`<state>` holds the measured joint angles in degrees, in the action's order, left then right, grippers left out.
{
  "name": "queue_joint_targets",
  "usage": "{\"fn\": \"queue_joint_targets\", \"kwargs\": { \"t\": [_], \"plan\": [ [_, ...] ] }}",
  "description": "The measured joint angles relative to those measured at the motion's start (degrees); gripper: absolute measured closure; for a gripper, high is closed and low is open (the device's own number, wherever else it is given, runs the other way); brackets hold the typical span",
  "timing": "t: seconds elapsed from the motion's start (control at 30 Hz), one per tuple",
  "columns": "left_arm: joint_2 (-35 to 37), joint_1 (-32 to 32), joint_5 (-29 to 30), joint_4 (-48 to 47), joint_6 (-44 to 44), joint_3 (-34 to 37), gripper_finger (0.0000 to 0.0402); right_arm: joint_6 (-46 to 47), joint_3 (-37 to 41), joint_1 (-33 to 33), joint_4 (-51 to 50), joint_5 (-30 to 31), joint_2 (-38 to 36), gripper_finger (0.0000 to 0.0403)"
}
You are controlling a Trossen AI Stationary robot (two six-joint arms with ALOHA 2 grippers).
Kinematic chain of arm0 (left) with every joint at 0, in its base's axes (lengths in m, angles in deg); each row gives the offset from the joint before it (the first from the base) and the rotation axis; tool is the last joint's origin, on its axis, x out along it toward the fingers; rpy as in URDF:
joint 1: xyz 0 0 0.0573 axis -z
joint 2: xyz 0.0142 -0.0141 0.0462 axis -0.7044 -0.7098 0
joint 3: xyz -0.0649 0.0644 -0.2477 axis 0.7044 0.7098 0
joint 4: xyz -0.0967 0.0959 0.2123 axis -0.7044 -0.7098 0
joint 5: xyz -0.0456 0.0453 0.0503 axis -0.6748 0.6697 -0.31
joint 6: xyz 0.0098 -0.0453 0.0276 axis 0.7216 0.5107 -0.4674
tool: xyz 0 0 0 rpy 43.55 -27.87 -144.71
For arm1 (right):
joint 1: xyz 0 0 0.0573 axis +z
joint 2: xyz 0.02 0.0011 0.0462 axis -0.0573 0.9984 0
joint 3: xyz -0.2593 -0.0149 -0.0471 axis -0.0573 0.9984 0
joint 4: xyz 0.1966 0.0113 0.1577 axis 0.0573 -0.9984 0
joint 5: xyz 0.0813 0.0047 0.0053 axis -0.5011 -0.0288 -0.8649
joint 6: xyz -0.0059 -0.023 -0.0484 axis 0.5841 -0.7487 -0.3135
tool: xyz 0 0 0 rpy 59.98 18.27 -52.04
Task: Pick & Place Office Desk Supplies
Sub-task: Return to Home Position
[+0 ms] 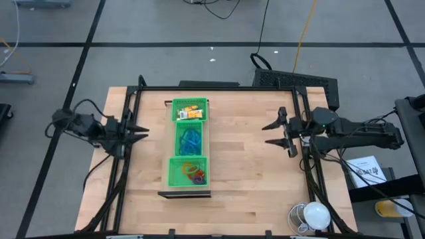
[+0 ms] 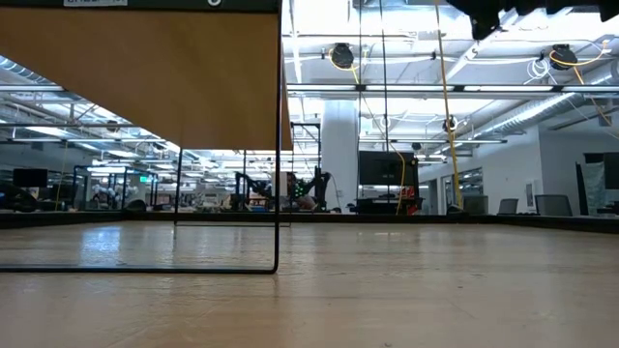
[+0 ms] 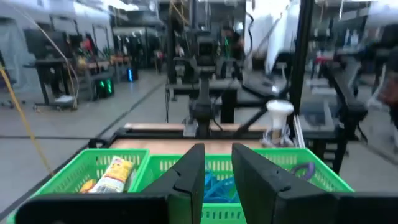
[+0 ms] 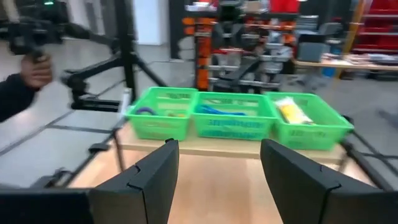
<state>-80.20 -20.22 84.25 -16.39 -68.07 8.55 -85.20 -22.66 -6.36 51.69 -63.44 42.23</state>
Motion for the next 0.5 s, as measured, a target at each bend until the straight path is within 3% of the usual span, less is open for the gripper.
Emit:
{"fn": "queue_joint_targets", "kwargs": {
  "t": [0.17, 0.43, 0.5],
  "plan": [
    [9.9, -1.4, 1.3, 3.1, 2.0, 8.8, 0.0314, -2.3, 0.0, 0.0, -2.2, 6.2, -0.8, 0.0183],
    [10.1, -3.7, 0.0, 8.5, 4.2, 16.8, 0.0314, -2.5, 1.6, 0.0, -0.9, 6.1, -1.1, 0.0183],
    [10.1, -4.2, -2.7, 8.3, 4.8, 18.1, 0.0314, -2.5, 3.0, 0.0, -0.5, 6.1, -2.1, 0.0183]
  ]
}}
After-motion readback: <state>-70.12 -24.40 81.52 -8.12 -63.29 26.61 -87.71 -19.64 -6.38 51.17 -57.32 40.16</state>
